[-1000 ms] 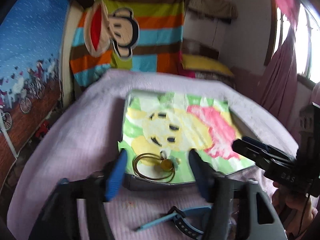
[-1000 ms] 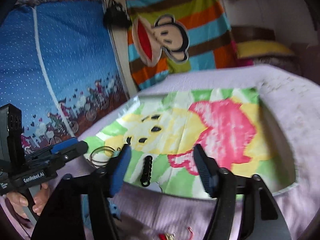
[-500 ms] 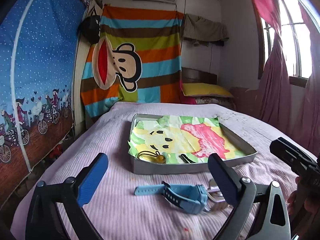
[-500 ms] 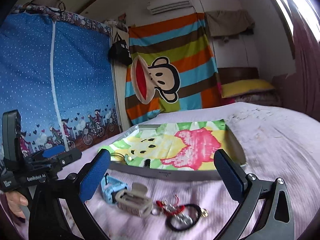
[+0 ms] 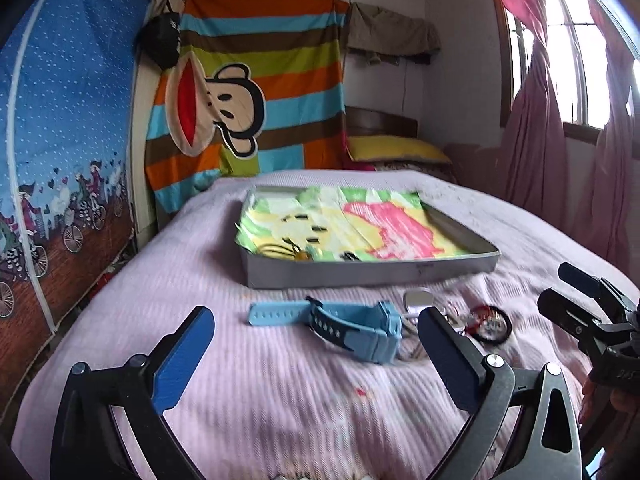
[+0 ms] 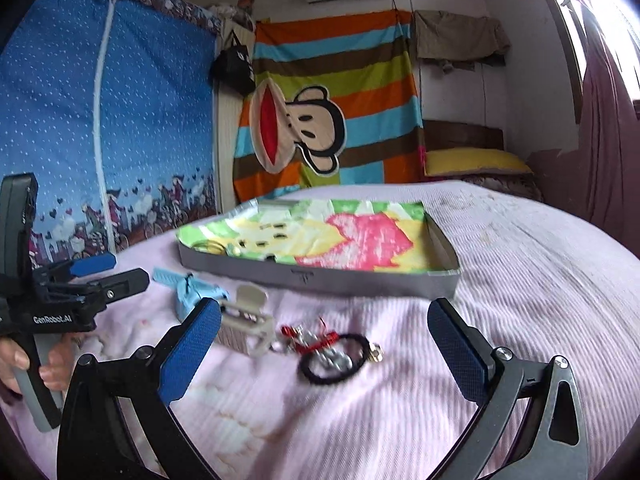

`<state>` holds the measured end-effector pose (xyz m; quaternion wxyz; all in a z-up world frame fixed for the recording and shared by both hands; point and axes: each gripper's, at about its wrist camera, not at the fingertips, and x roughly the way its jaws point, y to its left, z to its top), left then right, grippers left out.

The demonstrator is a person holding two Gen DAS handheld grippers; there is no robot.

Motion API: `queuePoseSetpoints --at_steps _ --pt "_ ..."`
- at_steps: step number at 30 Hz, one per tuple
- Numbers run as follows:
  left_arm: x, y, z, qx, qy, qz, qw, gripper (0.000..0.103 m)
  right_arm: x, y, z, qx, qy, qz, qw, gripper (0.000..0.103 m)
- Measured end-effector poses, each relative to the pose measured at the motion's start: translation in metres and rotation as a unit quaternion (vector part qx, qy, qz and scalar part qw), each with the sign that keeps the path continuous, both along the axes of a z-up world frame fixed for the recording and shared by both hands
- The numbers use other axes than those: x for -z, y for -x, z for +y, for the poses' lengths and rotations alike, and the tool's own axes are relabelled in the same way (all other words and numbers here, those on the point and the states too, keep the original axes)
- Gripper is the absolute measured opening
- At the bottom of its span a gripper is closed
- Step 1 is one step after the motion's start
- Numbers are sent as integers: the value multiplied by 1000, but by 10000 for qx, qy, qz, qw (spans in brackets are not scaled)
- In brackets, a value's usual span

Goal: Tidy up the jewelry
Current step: 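Grasp the black hair tie with the right tool while the left tool grasps the blue watch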

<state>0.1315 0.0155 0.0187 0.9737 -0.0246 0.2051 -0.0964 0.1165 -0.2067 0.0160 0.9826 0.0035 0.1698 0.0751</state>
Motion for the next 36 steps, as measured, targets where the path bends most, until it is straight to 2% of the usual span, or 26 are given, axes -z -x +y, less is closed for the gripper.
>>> queuePoseSetpoints --at_steps 9,11,13,20,25,27,30,33,36 --pt "10 -7 -10 317 -186 247 9990 102 21 -11 -2 -54 -33 507 9987 99" --pt "11 -8 -13 409 -245 271 9985 102 24 -13 -2 -72 -52 576 9983 82" --pt "12 -9 -16 501 -312 280 9979 101 27 -17 0 -93 -57 656 9978 70" --pt "16 -17 -28 862 -445 438 9943 78 35 -26 -4 -72 -228 931 9954 44" --pt "19 -24 -33 1005 -388 542 9927 61 40 -34 -8 60 -362 1065 9936 39" --pt "22 -27 -34 1031 -365 579 9923 51 43 -35 -9 87 -383 1100 9932 34" --pt "26 -32 -33 1040 -286 671 9919 43 48 -43 -10 38 -472 1302 9904 29" --pt "27 -35 -31 1087 -179 733 9912 40 53 -47 -12 -39 -618 1426 9878 26" --pt "28 -37 -32 1123 -160 756 9907 35 54 -48 -11 -94 -668 1442 9872 18"
